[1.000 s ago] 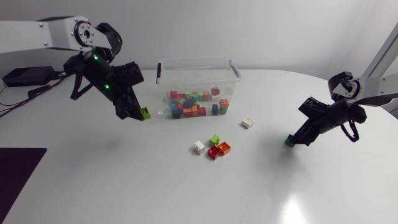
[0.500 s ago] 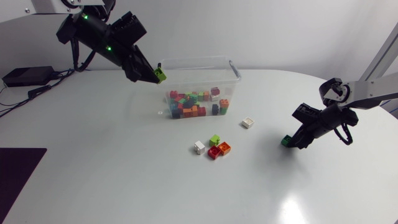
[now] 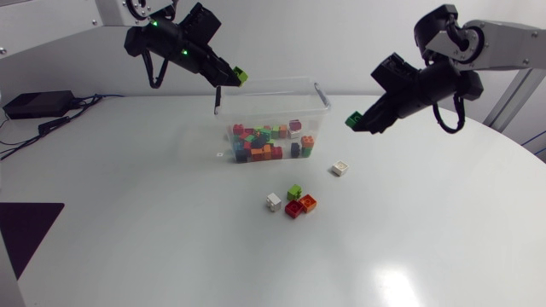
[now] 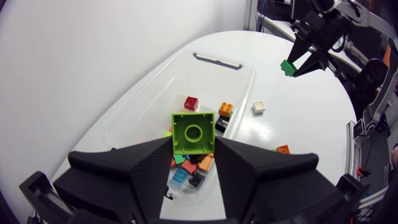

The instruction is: Place the duplo bricks in the container

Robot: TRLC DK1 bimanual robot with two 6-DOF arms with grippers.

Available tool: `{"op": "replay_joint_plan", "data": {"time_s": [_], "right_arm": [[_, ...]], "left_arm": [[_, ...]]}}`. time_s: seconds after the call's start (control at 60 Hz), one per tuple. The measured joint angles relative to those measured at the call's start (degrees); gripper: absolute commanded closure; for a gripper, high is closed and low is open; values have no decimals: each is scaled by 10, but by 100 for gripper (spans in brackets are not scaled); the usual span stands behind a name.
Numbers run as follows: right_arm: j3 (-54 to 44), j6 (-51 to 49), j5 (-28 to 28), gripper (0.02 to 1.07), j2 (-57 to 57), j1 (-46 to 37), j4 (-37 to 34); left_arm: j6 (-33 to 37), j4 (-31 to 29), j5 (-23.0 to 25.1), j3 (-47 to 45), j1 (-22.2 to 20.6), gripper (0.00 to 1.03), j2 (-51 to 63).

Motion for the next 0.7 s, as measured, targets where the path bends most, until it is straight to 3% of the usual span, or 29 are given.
{"op": "replay_joint_plan", "data": {"time_s": [0.383, 0.483, 0.5, 0.517, 0.533, 0.567, 0.583, 0.6, 0.7], "right_arm": [[184, 99, 0, 77, 120, 77, 61], [217, 116, 2, 75, 161, 82, 83], [228, 121, 2, 72, 173, 85, 89], [235, 122, 4, 60, 179, 85, 90], [244, 124, 5, 50, 189, 88, 92], [262, 128, 14, 30, 207, 92, 94], [274, 130, 19, 28, 219, 94, 96], [279, 131, 21, 9, 225, 96, 98], [293, 132, 35, 6, 251, 107, 99]], "left_arm": [[-71, 49, -13, 134, -2, 55, 122], [-81, 50, -30, 169, -2, 36, 154], [-86, 51, -32, 179, -2, 34, 163], [-88, 51, -33, 184, -2, 21, 167], [-90, 51, -35, 190, -2, 16, 173], [-92, 52, -40, 200, -2, 11, 182], [-92, 53, -44, 205, -2, 11, 186], [-92, 54, -45, 206, -2, 10, 189], [-94, 50, -46, 207, -1, 7, 191]]}}
